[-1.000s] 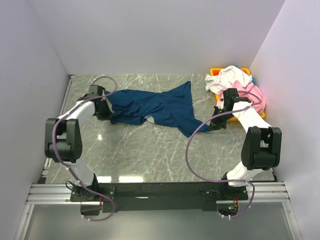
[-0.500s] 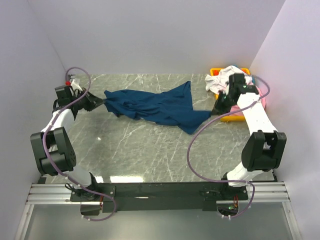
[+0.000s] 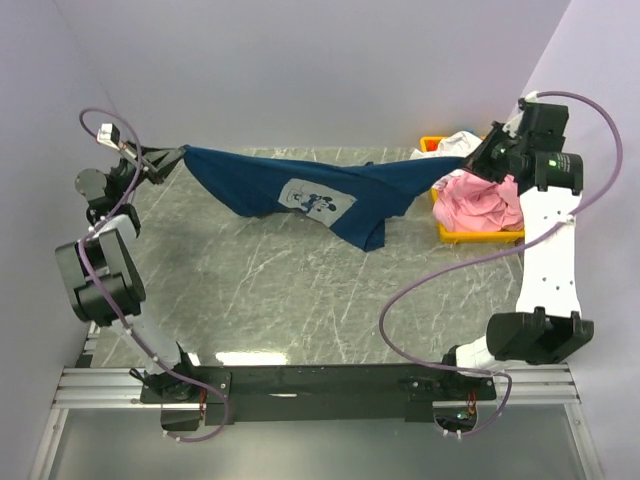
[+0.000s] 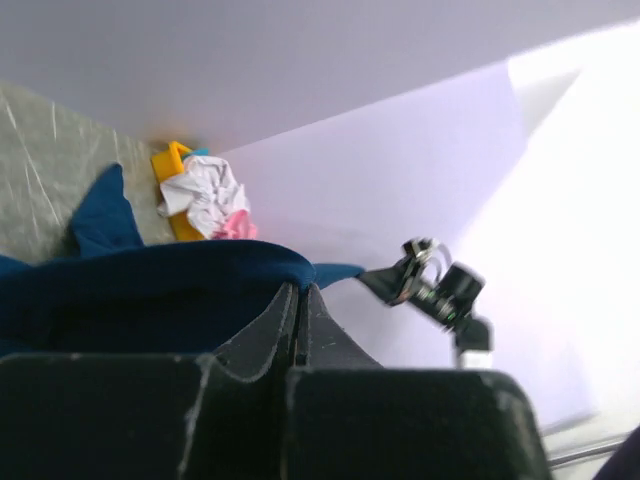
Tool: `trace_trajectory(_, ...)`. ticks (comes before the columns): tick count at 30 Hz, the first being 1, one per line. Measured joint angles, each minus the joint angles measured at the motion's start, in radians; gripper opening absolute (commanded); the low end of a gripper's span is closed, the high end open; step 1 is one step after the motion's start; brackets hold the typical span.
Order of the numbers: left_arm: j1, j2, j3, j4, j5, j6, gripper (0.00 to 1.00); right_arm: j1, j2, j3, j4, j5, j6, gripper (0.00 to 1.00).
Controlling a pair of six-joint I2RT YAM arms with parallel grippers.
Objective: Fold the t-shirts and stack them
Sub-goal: Flatten the tshirt out
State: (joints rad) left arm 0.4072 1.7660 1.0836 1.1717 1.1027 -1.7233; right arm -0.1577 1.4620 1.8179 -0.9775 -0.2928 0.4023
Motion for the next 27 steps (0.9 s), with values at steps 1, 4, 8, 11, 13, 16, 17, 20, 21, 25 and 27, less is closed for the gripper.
trace_trajectory(1, 0.005, 0.027, -0.008, 0.029, 0.000, -0.051, 0.00, -0.005, -0.013, -0.005, 0.001, 0.001, 0.001, 0.00)
trace_trajectory(4, 0.023, 0.077, -0.076, 0.048, 0.008, -0.140, 0.00, -0.011, -0.049, -0.049, 0.005, 0.000, 0.002, 0.00)
trace_trajectory(8, 0.031, 0.026, -0.119, -0.054, 0.039, 0.043, 0.00, -0.011, -0.066, -0.092, -0.001, -0.004, 0.006, 0.00)
trace_trajectory(11, 0.025, -0.116, -0.011, -0.511, -0.021, 0.438, 0.00, -0.011, -0.065, -0.085, 0.001, -0.008, 0.011, 0.00)
trace_trajectory(13, 0.018, -0.187, 0.119, -0.778, -0.106, 0.677, 0.00, -0.011, -0.066, -0.070, 0.010, -0.015, 0.016, 0.00)
trace_trajectory(16, 0.011, -0.300, 0.245, -1.020, -0.245, 0.945, 0.00, -0.011, -0.066, -0.034, 0.052, -0.025, 0.021, 0.00)
trace_trajectory(17, 0.011, -0.342, 0.259, -1.071, -0.283, 1.012, 0.00, -0.011, -0.066, -0.016, 0.072, -0.030, 0.024, 0.00)
trace_trajectory(20, 0.007, -0.438, 0.276, -1.173, -0.360, 1.149, 0.00, -0.011, -0.065, 0.048, 0.143, -0.042, 0.028, 0.00)
trace_trajectory(21, 0.004, -0.455, 0.284, -1.202, -0.376, 1.181, 0.00, -0.011, -0.065, 0.073, 0.179, -0.047, 0.030, 0.00)
trace_trajectory(25, -0.021, -0.471, 0.354, -1.291, -0.428, 1.262, 0.00, -0.011, -0.074, 0.169, 0.337, -0.067, 0.045, 0.00)
trace_trajectory(27, -0.033, -0.477, 0.397, -1.330, -0.450, 1.279, 0.00, -0.011, -0.095, 0.182, 0.430, -0.074, 0.050, 0.00)
